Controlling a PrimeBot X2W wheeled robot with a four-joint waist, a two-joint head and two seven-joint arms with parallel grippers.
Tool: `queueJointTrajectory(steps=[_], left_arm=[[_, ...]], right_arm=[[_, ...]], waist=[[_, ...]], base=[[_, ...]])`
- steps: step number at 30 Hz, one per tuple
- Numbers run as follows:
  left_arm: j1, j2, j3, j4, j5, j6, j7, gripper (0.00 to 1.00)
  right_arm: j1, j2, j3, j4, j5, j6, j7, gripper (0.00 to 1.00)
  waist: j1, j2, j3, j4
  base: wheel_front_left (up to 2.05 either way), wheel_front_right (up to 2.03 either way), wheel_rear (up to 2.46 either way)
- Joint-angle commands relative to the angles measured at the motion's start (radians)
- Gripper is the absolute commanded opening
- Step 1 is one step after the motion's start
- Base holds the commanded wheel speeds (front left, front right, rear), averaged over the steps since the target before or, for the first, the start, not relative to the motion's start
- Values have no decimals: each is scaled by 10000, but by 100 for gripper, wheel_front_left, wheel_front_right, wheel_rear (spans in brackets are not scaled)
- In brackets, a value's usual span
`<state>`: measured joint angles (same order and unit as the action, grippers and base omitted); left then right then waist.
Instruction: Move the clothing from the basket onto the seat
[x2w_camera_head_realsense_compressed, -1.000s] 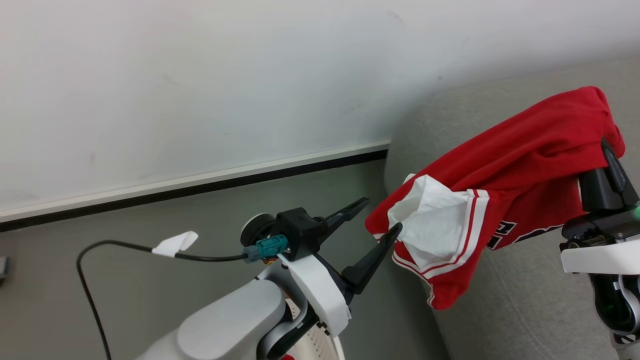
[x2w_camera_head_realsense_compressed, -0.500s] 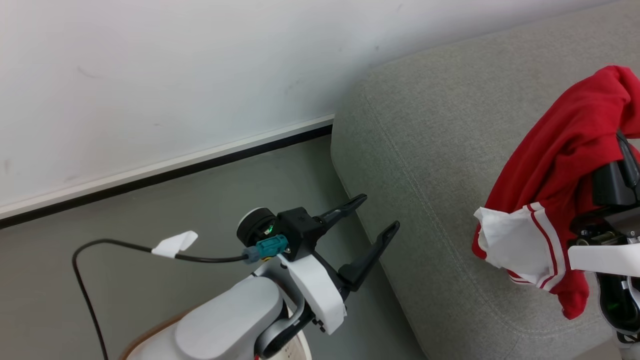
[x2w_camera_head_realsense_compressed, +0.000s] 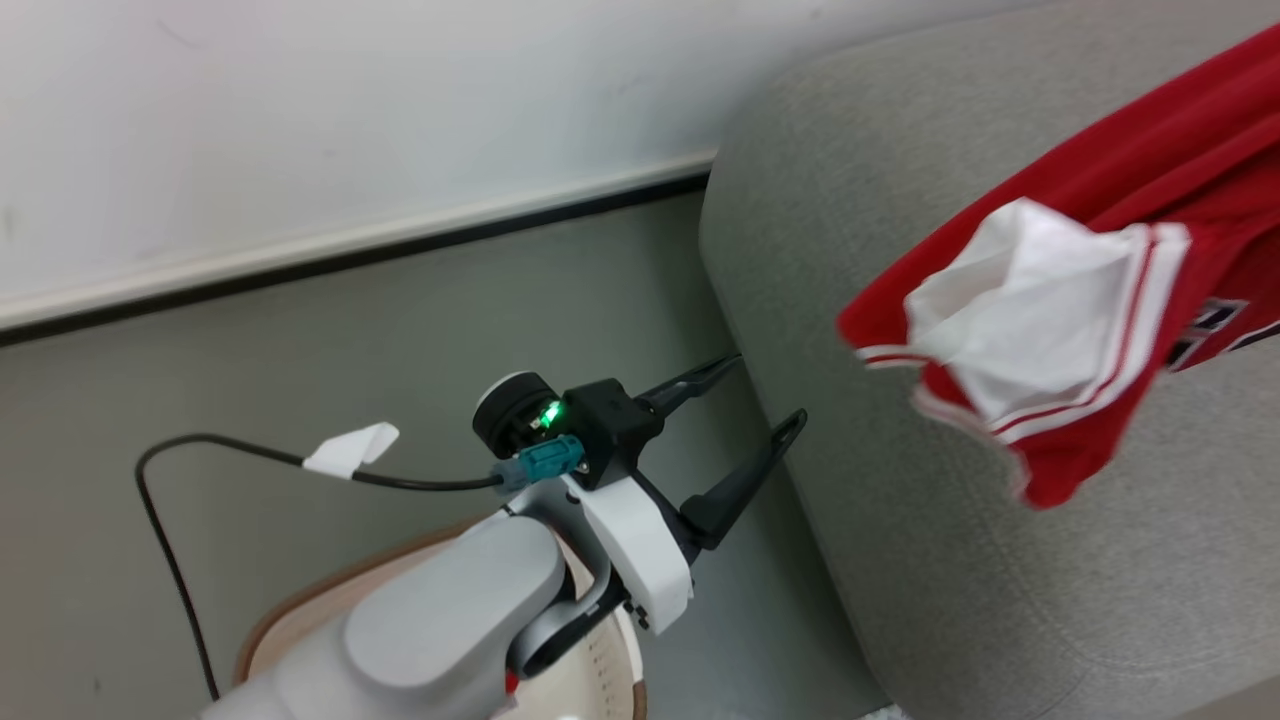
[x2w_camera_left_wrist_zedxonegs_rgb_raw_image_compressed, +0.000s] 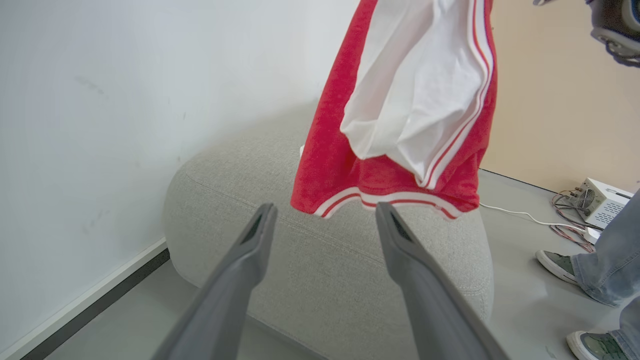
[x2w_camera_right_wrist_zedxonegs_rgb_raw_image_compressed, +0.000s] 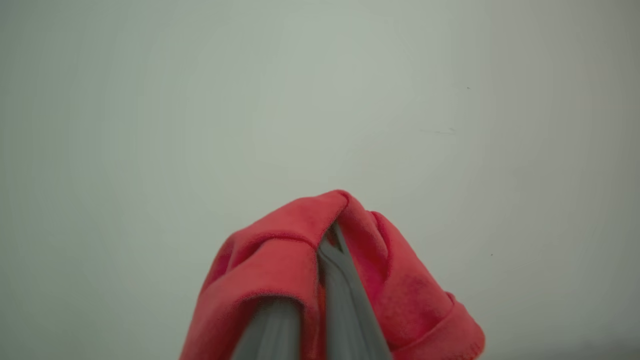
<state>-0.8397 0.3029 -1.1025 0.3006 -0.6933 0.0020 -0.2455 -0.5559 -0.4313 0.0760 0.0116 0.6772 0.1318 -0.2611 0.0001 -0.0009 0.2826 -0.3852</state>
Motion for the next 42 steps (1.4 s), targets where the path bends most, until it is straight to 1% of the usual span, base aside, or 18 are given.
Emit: queueJointTrajectory(steps=[1,5,11,13,17,19,23,25,29,35,39,40,41,42], left_arm=[[-140,125,11,-53,152,38,79,100],[-375,258,28,-175,239,55,202,100],[-712,410,77,-391,385,66,324,100],[-809,416,78,-434,382,73,361,100],[-957,449,94,-511,394,110,388,100],[-1027,471,100,-529,430,126,392,100],[-1097,482,106,-549,441,149,402,100],[-1127,498,113,-548,444,161,382,100],[-1155,483,122,-516,417,156,330,100],[-1203,362,135,-381,338,133,263,100],[-1126,272,154,-272,262,108,175,100],[-1098,255,161,-248,258,97,143,100],[-1070,249,169,-216,245,95,113,100],[-1043,238,185,-176,228,90,104,100]], right_arm=[[-317,-172,-187,137,90,-22,-18,0],[-1124,-604,-587,571,337,-22,-15,0],[-2117,-1340,-969,1767,623,-22,-18,0],[-2377,-1564,-1124,2134,554,-22,-18,0],[-2746,-1780,-1583,2918,368,-22,-17,0],[-2818,-1895,-1570,3420,286,-22,-17,0],[-2905,-2174,-1001,4618,168,-22,113,0],[-2958,-2229,-667,5289,294,-23,473,0],[-3175,-2356,63,6249,291,-22,1158,0],[-3508,-2750,929,7428,435,-23,2596,0],[-3667,-2987,1299,8181,627,-23,3725,0],[-3710,-3031,1360,8292,671,-23,3938,11],[-3749,-3067,1403,8381,734,-23,4079,33],[-3779,-3097,1462,8450,772,-23,4190,50]], waist=[[-1,-1,577,486],[-1,-1,1259,927],[-1,-1,2181,1423],[-1,-1,2427,1548],[-1,-1,2877,1758],[-1,-1,3078,1849],[-1,-1,3398,2002],[-1,-1,3508,2048],[-1,-1,3652,2094],[-1,-1,3705,2213],[-1,-1,3638,2327],[-1,-1,3615,2353],[-1,-1,3589,2373],[-1,-1,3559,2387]], base=[[0,0,0],[0,0,0],[0,0,0],[0,0,0],[0,0,0],[0,0,0],[0,0,0],[0,0,0],[0,0,0],[0,0,0],[0,0,0],[0,0,0],[0,0,0],[0,0,0]])
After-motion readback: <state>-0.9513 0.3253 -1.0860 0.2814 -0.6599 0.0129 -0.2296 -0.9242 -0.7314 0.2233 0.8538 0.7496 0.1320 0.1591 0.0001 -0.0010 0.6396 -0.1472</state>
